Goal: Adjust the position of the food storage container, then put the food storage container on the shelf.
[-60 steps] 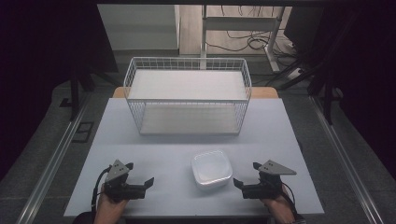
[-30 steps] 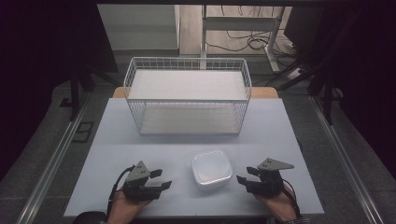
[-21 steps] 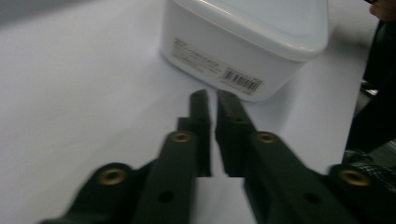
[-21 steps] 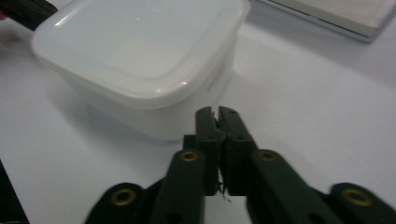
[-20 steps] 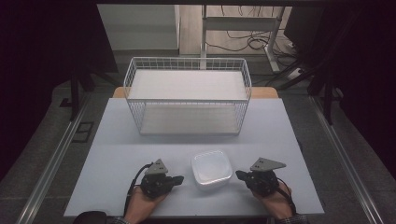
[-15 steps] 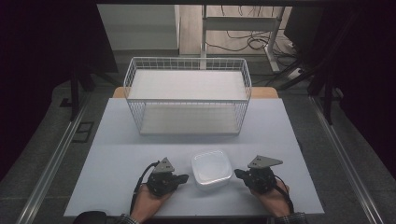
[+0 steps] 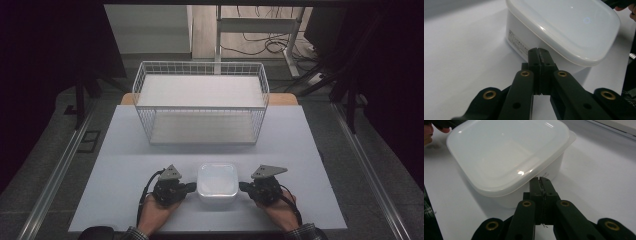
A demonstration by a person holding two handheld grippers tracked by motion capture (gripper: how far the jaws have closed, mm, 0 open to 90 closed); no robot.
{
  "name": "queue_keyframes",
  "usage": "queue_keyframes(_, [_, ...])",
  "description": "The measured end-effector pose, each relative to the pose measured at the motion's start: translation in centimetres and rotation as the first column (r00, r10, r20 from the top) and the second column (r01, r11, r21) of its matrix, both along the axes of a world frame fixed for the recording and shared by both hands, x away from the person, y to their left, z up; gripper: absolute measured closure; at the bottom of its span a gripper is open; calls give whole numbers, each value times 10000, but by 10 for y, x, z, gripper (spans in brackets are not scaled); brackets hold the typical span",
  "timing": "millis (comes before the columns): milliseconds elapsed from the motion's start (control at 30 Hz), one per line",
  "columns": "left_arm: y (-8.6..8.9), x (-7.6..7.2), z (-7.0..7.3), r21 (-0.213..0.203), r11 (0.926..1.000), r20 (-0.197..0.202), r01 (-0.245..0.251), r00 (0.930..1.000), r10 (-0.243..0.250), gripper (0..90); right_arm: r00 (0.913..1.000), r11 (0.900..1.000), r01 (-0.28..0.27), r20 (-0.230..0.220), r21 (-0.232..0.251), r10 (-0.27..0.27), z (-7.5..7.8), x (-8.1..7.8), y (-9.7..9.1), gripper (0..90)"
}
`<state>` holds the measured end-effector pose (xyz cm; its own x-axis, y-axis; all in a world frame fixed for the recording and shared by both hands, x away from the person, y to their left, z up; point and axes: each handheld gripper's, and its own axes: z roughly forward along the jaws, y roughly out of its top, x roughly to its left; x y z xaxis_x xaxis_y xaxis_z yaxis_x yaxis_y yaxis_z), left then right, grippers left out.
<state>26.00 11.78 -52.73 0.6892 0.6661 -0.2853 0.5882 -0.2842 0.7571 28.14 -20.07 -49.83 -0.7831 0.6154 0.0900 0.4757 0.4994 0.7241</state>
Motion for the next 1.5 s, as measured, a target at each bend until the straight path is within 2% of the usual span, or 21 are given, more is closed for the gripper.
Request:
queue_keyframes(100, [7, 0, 1, 63, 9999, -73, -152, 9999, 153, 897, 9999, 9999, -48, -138, 109, 50, -1, 3, 7, 891])
queue_keyframes(233, [13, -2, 2, 179, 9993, -72, -323, 9994, 324, 897, 9999, 9999, -131, -103, -3, 131, -1, 9, 17, 891])
queue_keyframes(333, [17, -2, 0, -5, 9996, -151, -291, 9995, 291, 896, 9996, 9996, -266, -138, -89, 264, -1, 11, 21, 889])
queue_keyframes(400, [20, -1, 0, 81, 9989, -90, -458, 9989, 458, 872, 9995, 9997, -259, -159, -15, 258, -2, 11, 20, 877])
queue_keyframes(500, [26, -1, 0, 59, 9981, -161, -617, 9980, 618, 745, 9995, 9997, -95, 296, -205, 101, 2, 8, 13, 818])
queue_keyframes(533, [33, -4, 0, 65, 9979, -263, -651, 9975, 653, 664, 9992, 10000, -2, 397, -67, 5, 3, 7, 8, 767])
queue_keyframes(600, [37, -9, 0, 278, 9970, -87, -722, 9973, 724, 555, 9986, 10000, 81, 516, 46, -83, 4, 6, 3, 701])
queue_keyframes(667, [42, -13, 1, 431, 9957, 157, -824, 9965, 818, 454, 9973, 9998, 151, 721, -101, -144, 4, 5, -3, 610])
queue_keyframes(733, [47, -16, 3, 170, 9962, 408, -853, 9956, 846, 317, 9956, 9996, 183, 926, -235, -160, 4, 3, -7, 523])
queue_keyframes(800, [52, -15, 3, -207, 9957, 674, -898, 9936, 910, 192, 9939, 9990, 237, 1086, -372, -195, 2, 3, -10, 393])
queue_keyframes(833, [54, -15, 3, -243, 9952, 738, -953, 9926, 968, 131, 9926, 9991, 179, 1207, -389, -131, 1, 3, -12, 327])
queue_keyframes(867, [54, -15, 2, -176, 9951, 735, -972, 9924, 982, 73, 9902, 9991, 120, 1392, -400, -63, -2, 3, -13, 242])
queue_keyframes(933, [54, -14, -1, 59, 9940, 693, -1090, 9917, 1083, 24, 9883, 9993, 113, 1525, -365, -56, -5, 3, -14, 132])
queue_keyframes(1000, [53, -13, -3, 88, 9941, 654, -1079, 9921, 1071, 19, 9890, 9995, 125, 1477, -277, -83, -8, 4, -14, 56])
queue_keyframes(1167, [50, -14, -5, 412, 9940, 1081, -1008, 9895, 959, 27, 9899, 9999, 9, 1416, -124, 8, -8, 3, -14, 11])
queue_keyframes(1300, [49, -14, -5, 540, 9942, 1196, -934, 9891, 864, 36, 9912, 10000, -3, 1321, 82, -8, -6, 4, -14, 9])
queue_keyframes(1367, [49, -14, -4, 485, 9949, 1194, -884, 9894, 821, 39, 9905, 9999, -29, 1373, 154, 8, -5, 4, -15, 10])
queue_keyframes(1500, [50, -13, -1, 44, 9973, 1041, -730, 9919, 721, 44, 9883, 9985, -113, 1523, 531, 31, -2, 3, -14, 13])
